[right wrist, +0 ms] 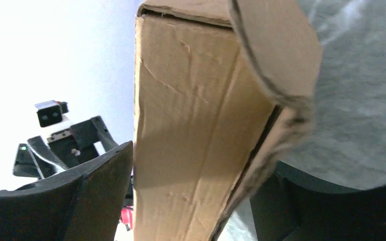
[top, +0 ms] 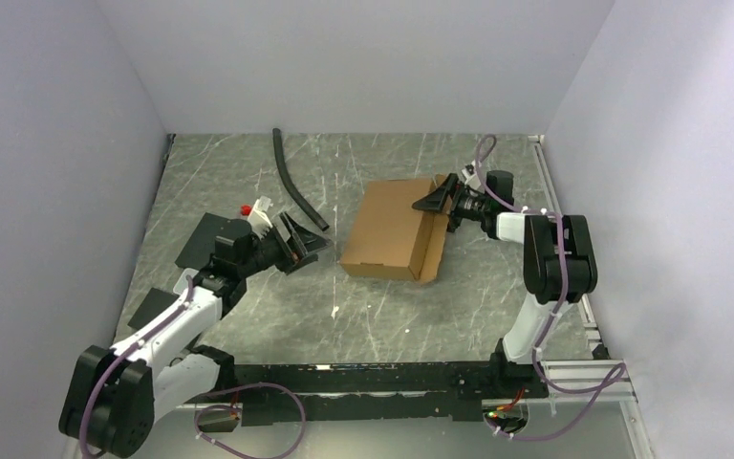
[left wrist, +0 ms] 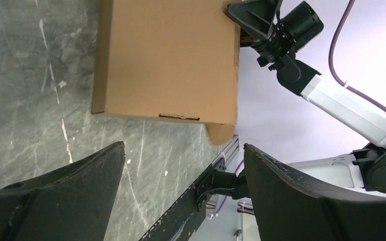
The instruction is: Fold the paper box
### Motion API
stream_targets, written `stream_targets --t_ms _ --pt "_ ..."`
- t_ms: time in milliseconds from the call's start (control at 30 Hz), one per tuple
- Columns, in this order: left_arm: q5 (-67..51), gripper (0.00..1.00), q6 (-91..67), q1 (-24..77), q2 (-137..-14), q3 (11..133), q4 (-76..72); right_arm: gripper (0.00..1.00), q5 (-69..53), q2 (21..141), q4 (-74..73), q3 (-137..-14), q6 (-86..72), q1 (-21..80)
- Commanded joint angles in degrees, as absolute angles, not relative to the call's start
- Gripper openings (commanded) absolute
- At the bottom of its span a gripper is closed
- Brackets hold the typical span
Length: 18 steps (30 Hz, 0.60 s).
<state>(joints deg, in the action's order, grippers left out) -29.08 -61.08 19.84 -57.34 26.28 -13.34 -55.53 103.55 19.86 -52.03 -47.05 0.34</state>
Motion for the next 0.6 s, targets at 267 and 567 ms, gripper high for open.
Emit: stream_targets --t_ms 267,567 --pt "-30.5 0.9 -48.1 19.8 -64.5 36.3 -0.4 0.99 -50.3 101.9 1.2 -53.9 -22.7 -4.4" --pt "-27.9 0.88 -42.0 20.5 -66.8 42.3 9.5 1.0 -44.3 94.4 -17.6 -55.2 -4.0 -10.6"
